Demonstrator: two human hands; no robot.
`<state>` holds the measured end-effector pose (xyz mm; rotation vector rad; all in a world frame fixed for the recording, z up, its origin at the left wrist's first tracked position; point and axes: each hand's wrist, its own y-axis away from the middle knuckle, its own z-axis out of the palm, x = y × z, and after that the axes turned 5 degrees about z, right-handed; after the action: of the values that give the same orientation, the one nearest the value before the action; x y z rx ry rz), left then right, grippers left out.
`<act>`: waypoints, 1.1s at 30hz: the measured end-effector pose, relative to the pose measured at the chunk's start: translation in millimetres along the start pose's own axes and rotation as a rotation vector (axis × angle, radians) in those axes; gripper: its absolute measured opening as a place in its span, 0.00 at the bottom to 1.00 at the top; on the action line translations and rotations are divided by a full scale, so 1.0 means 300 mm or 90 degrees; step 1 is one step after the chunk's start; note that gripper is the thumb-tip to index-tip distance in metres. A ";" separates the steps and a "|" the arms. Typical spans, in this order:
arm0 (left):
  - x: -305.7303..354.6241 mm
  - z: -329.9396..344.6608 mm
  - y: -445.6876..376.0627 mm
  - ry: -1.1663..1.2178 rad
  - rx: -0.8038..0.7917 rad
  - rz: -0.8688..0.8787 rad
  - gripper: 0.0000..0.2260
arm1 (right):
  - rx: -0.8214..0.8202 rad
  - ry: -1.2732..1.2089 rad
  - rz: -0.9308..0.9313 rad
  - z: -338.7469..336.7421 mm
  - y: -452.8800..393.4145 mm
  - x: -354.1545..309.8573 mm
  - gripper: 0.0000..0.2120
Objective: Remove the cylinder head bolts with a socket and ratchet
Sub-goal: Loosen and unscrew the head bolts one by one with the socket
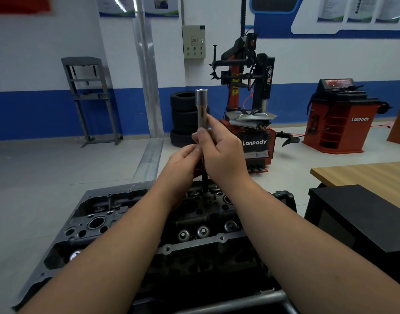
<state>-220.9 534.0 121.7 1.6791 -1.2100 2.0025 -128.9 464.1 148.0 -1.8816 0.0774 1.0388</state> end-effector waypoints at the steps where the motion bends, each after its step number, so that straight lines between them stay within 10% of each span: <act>1: 0.003 0.000 0.002 -0.001 -0.008 0.003 0.13 | -0.002 -0.018 0.017 -0.001 0.001 -0.001 0.17; 33: 0.007 -0.005 0.002 -0.098 0.056 0.017 0.08 | -0.004 -0.045 0.016 0.002 0.002 -0.002 0.18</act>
<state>-223.0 534.2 123.2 1.9001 -1.2158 2.0011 -129.9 464.0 148.1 -1.8512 0.0568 1.1235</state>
